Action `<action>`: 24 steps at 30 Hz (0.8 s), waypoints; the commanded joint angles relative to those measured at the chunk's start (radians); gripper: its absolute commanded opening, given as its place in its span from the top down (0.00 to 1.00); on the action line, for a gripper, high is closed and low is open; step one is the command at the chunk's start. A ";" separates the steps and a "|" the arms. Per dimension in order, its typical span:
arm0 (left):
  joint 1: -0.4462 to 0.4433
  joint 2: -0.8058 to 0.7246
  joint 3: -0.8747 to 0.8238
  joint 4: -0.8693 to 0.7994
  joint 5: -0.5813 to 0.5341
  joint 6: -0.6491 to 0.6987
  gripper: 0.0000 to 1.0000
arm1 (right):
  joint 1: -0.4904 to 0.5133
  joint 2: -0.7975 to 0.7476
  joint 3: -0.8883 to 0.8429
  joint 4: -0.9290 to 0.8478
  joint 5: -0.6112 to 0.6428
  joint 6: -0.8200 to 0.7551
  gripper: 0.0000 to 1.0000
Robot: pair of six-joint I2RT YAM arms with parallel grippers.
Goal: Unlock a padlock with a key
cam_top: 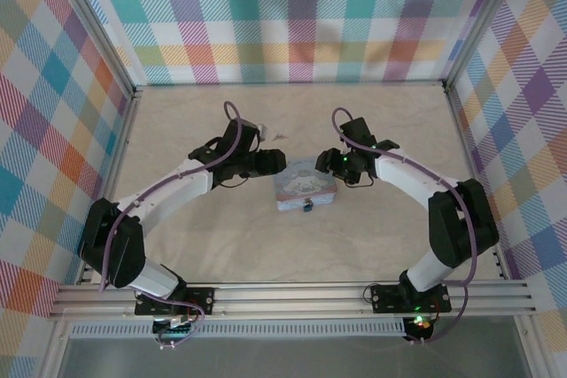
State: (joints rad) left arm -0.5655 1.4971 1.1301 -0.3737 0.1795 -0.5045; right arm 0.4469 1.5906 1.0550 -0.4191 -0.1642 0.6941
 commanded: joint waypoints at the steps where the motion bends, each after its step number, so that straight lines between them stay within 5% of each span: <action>1: 0.020 0.040 0.055 -0.076 -0.038 0.000 0.36 | 0.014 -0.018 -0.036 0.007 -0.060 0.014 0.41; 11: 0.027 0.281 0.332 -0.235 -0.094 -0.020 0.39 | 0.018 -0.103 -0.087 -0.030 0.012 0.010 0.38; 24: 0.032 0.810 0.999 -0.635 -0.290 -0.034 0.56 | 0.018 -0.317 -0.160 -0.106 0.085 0.011 0.38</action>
State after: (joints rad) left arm -0.5461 2.2486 2.0506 -0.8738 -0.0517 -0.5316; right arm 0.4595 1.3056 0.9295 -0.4831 -0.0959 0.7052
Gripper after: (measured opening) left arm 0.437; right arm 0.624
